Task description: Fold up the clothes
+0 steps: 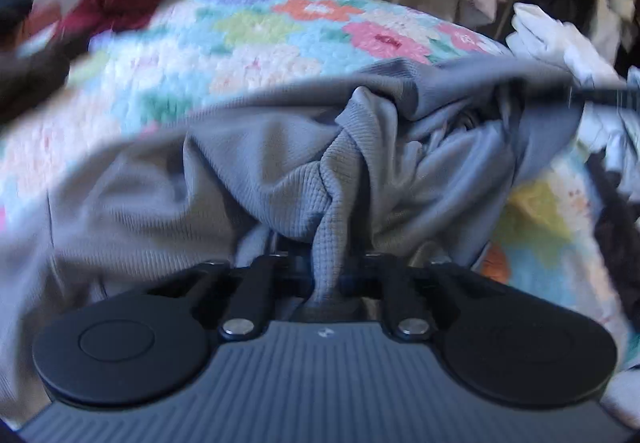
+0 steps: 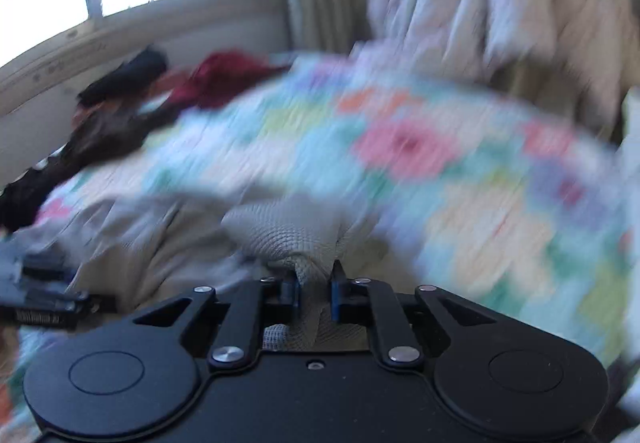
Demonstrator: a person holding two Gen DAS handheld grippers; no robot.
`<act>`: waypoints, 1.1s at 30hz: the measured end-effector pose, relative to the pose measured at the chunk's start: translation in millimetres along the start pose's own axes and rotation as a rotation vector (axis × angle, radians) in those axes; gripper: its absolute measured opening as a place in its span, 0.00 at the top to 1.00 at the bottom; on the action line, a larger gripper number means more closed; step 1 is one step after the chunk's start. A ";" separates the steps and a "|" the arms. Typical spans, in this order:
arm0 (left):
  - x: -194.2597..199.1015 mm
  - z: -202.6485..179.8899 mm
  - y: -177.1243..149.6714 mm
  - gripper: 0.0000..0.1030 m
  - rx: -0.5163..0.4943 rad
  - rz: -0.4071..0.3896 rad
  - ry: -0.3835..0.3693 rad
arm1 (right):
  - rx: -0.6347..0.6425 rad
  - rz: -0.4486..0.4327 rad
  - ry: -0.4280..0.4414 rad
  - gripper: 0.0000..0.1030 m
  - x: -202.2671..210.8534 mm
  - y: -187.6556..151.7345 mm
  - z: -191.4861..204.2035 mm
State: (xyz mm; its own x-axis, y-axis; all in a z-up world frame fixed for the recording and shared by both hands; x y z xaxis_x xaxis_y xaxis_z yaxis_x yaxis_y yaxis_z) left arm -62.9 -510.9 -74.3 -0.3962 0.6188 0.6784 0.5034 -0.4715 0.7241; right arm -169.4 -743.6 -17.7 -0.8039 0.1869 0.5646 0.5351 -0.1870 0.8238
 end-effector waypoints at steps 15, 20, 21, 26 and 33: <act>104.2 51.2 69.1 0.92 0.042 -0.324 0.194 | -0.039 -0.204 -0.175 0.90 28.5 77.3 -62.6; 134.0 53.6 66.7 0.92 0.025 -0.369 0.245 | -0.062 -0.238 -0.213 0.90 29.2 86.9 -80.5; 141.5 53.2 64.2 0.92 0.027 -0.367 0.242 | -0.077 -0.243 -0.219 0.90 31.2 86.0 -85.7; 160.4 43.7 32.2 0.92 0.185 -0.190 0.018 | -0.146 -0.211 -0.277 0.89 46.7 73.0 -112.6; 111.2 17.1 -31.9 0.92 0.169 0.120 -0.038 | -0.121 0.021 -0.308 0.87 7.7 25.4 -113.5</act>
State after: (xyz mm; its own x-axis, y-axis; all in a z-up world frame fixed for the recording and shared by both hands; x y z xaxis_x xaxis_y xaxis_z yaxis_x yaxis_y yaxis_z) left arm -109.9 -416.2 -24.1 -0.2982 0.5895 0.7508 0.6681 -0.4328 0.6052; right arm -191.5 -856.4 1.8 -0.6671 0.4614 0.5849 0.5007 -0.3037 0.8106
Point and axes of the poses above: each gripper's, at about its wrist camera, not at the fingertips, and x roughly against the way its jaws point, z to its left, y to its top, the point moved 5 cm from there along -x, roughly the way its jaws point, and after that the axes turned 1 degree about -z, right-handed, at the moved point
